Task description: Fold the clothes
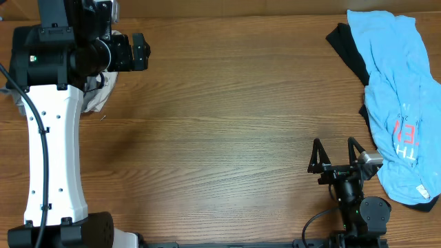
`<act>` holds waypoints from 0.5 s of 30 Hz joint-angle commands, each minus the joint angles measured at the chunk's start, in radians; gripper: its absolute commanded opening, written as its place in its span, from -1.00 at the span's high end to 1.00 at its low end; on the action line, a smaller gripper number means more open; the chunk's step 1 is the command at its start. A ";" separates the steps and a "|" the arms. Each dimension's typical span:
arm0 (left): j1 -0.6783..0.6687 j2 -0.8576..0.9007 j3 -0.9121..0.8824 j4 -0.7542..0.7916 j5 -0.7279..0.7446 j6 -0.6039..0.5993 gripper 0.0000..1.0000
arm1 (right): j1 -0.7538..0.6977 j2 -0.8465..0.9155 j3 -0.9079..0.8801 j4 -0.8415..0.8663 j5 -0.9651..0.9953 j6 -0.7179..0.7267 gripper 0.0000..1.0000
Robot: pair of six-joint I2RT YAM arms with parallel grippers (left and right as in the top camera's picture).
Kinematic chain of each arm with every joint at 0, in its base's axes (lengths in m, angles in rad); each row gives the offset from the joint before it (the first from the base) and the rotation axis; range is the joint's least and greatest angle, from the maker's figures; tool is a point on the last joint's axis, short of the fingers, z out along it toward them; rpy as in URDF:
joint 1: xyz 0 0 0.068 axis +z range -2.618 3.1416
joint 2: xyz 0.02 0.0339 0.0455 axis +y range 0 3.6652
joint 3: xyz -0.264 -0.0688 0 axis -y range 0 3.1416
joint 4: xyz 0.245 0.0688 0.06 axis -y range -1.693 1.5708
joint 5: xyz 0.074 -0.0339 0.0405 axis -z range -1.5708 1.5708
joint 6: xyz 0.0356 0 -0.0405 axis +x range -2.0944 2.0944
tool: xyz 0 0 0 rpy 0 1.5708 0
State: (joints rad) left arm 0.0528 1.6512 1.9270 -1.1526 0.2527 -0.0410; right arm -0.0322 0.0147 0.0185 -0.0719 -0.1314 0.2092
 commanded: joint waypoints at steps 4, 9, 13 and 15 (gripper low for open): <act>-0.001 -0.029 0.023 0.000 -0.002 0.027 -1.00 | -0.003 -0.012 -0.011 0.003 -0.002 0.000 -1.00; -0.001 -0.117 0.023 0.000 -0.001 0.027 -1.00 | -0.003 -0.012 -0.011 0.003 -0.002 -0.001 -1.00; 0.006 -0.212 0.011 -0.014 -0.015 0.034 -1.00 | -0.003 -0.012 -0.011 0.003 -0.002 -0.001 -1.00; 0.020 -0.277 -0.030 0.012 -0.047 0.049 -1.00 | -0.003 -0.012 -0.011 0.003 -0.002 -0.001 -1.00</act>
State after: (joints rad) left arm 0.0547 1.4860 1.9244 -1.1595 0.2466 -0.0334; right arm -0.0322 0.0147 0.0185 -0.0711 -0.1314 0.2089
